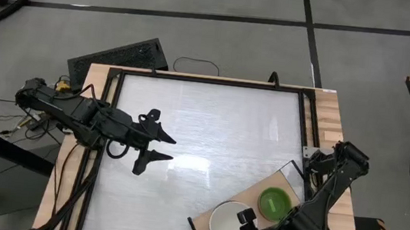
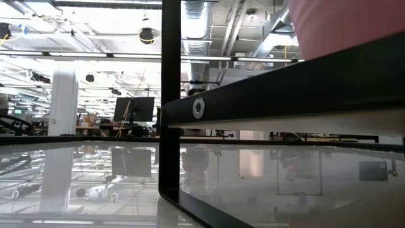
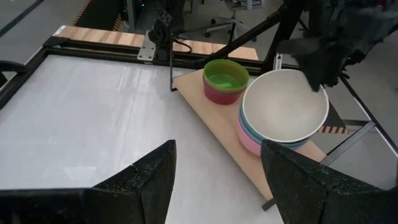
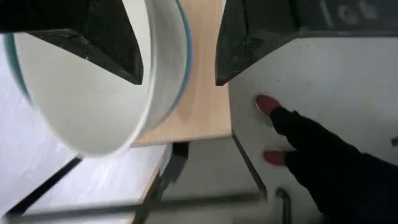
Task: Place and stack bowls onto a shelf
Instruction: Stack the white bowl on top of the dark green bowl on the shelf, then return to Home Position
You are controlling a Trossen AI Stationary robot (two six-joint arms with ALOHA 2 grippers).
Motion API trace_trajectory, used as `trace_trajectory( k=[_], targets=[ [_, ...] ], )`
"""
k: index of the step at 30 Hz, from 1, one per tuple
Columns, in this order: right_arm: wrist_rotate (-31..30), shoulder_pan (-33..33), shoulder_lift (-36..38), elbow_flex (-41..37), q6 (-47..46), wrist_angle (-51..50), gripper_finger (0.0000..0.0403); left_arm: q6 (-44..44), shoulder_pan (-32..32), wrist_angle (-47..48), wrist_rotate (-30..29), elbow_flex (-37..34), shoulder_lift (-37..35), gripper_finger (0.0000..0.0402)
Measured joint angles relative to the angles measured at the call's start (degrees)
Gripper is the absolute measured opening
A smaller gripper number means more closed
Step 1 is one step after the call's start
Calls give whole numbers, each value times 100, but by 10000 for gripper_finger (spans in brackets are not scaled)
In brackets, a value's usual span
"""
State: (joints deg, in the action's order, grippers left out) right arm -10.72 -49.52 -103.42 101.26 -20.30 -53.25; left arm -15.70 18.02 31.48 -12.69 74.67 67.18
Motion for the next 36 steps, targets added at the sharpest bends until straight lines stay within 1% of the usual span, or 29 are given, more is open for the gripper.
trace_trajectory(
  k=[3, 6, 7, 9, 11, 13, 14, 16, 18, 21, 23, 27, 32, 36],
  targets=[
    [0, -54, 4, 322, 94, 4, 223, 0, 0, 0, 0, 0, 0, 219],
    [-21, -113, 4, 712, 64, -224, 203, 0, 0, 3, 0, 0, 0, 219],
    [-147, -125, 6, 820, -64, -352, 192, 0, 0, 3, 2, 0, 0, 219],
    [-442, -182, 21, 923, -472, -617, 158, 0, 0, 3, 0, 0, 0, 219],
    [-789, -257, 14, 921, -944, -815, 103, 0, 0, 4, -1, 0, 0, 219],
    [-1256, -406, -1, 903, -1373, -993, 38, 0, 0, 5, -17, 0, 0, 219],
    [-1510, -480, -2, 859, -1525, -934, 22, 0, 0, 5, -37, 0, 0, 219],
    [-2165, -603, -13, 707, -1947, -729, 21, 2, 0, 9, -108, 0, 0, 219],
    [-2727, -810, -49, 621, -2370, -843, 23, 0, 0, 11, -160, 0, 0, 219],
    [-3168, -944, -151, 601, -2776, -886, 18, 54, -1, 12, -173, 0, 0, 219],
    [-3255, -1009, -267, 551, -3037, -999, 18, 101, 0, 13, -227, 0, 2, 219],
    [-3243, -979, -538, 469, -3335, -1009, 18, 105, 0, 11, -317, 0, 2, 219],
    [-3207, -968, -821, 430, -3521, -1021, 18, 101, 0, 11, -320, -2, 2, 219],
    [-3208, -974, -789, 432, -3536, -1016, 35, 101, 0, 9, -321, -2, 2, 219]
  ],
)
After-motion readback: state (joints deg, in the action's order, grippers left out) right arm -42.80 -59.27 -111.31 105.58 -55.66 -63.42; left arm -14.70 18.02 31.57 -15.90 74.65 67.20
